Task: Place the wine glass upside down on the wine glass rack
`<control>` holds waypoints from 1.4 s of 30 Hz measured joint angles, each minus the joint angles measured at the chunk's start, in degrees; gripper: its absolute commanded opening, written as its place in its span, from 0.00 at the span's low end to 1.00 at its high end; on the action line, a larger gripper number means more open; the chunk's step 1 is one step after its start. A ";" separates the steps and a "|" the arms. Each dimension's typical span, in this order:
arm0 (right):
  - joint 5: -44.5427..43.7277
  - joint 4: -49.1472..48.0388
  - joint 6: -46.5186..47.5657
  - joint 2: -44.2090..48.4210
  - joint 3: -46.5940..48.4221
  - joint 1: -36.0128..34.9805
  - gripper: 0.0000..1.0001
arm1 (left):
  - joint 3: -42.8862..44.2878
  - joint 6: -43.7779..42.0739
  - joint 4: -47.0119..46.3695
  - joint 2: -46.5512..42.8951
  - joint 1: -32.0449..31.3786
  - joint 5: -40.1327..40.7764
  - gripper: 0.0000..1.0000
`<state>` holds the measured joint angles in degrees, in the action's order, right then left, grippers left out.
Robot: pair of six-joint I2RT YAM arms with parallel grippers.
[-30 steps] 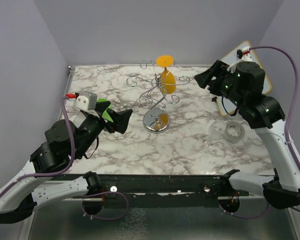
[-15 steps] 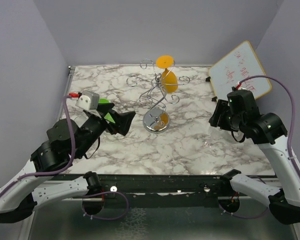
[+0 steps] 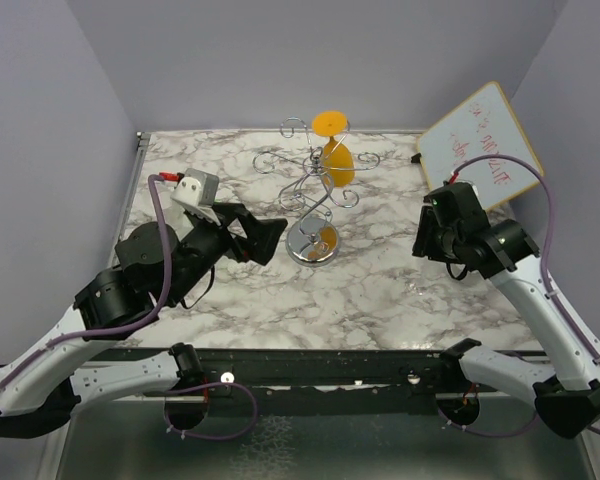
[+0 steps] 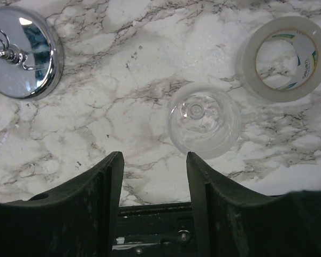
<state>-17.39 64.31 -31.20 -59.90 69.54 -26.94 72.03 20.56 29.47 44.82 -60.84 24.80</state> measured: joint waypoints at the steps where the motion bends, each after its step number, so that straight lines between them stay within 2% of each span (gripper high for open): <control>1: -0.39 -0.63 0.11 -0.15 0.00 0.00 0.55 | 0.42 0.15 0.04 0.42 0.00 0.00 0.99; 8: -2.78 -4.39 0.24 -2.51 -1.75 0.00 0.55 | 3.10 1.36 0.09 3.52 0.00 -0.57 0.99; 13: -2.78 -6.10 0.26 -5.79 -3.67 0.00 0.49 | 4.72 2.21 0.07 6.10 0.00 -2.32 0.99; 20: -2.36 -8.31 0.85 -7.61 -5.31 0.00 0.22 | 4.98 3.06 0.24 8.04 0.00 -4.52 0.99; 24: -2.29 -9.20 1.07 -7.67 -5.33 0.00 0.03 | 5.44 3.91 0.20 8.39 0.00 -5.86 0.99; 25: -2.27 -9.31 1.16 -7.67 -5.33 0.00 0.01 | 5.44 4.13 0.20 8.41 0.00 -6.23 0.99; 33: -2.25 -9.88 1.03 -5.20 -5.33 0.00 0.01 | 6.86 7.37 -0.96 10.64 0.00 -11.06 0.99; 42: -4.44 -16.20 -0.26 9.66 -5.14 0.00 0.01 | 7.58 18.53 -5.03 15.93 0.00 -13.77 0.99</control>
<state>-21.82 48.12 -31.46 -50.24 64.40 -26.94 79.61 39.09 24.45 60.75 -60.84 11.03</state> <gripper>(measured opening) 0.066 0.988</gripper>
